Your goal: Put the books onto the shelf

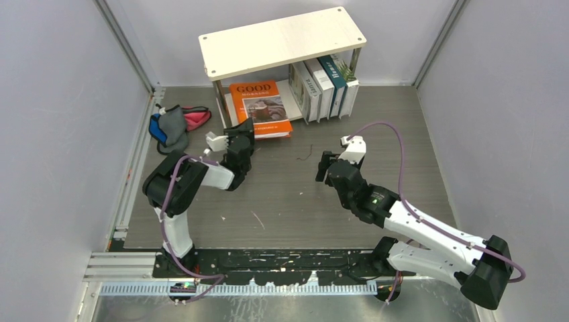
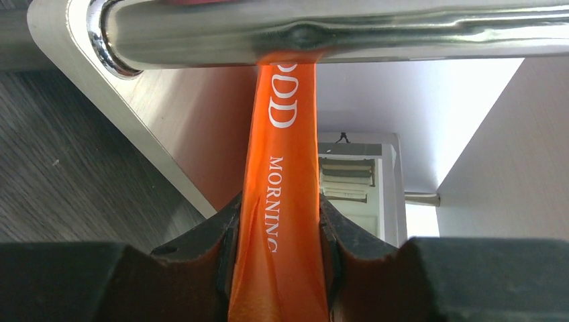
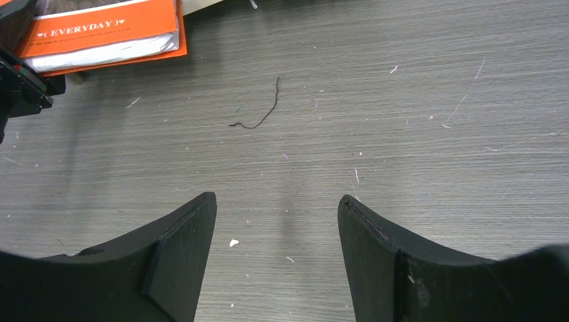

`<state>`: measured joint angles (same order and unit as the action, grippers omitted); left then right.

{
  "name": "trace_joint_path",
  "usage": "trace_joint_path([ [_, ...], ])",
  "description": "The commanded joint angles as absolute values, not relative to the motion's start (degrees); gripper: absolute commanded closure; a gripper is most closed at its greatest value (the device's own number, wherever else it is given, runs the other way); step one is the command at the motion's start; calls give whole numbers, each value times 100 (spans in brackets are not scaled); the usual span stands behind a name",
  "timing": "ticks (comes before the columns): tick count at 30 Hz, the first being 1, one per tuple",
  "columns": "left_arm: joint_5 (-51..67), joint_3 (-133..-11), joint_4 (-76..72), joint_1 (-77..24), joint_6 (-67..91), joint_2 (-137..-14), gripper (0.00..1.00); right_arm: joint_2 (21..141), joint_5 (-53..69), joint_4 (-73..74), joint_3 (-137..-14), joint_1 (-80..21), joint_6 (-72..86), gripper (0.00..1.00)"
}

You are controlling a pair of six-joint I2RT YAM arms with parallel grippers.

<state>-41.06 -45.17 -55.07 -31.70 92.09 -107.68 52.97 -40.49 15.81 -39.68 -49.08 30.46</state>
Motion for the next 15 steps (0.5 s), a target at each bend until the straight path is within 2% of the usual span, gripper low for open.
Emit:
trace_joint_path([
  [1, -4127, -4675, -6010, -3098, 9378, -10789, 64, 5349, -4018, 1252, -4169, -4844, 3019, 28],
  [15, -4251, -4652, -6445, -3053, 9632, -11206, 62, 5380, -3964, 1397, -4226, -4781, 2968, 28],
])
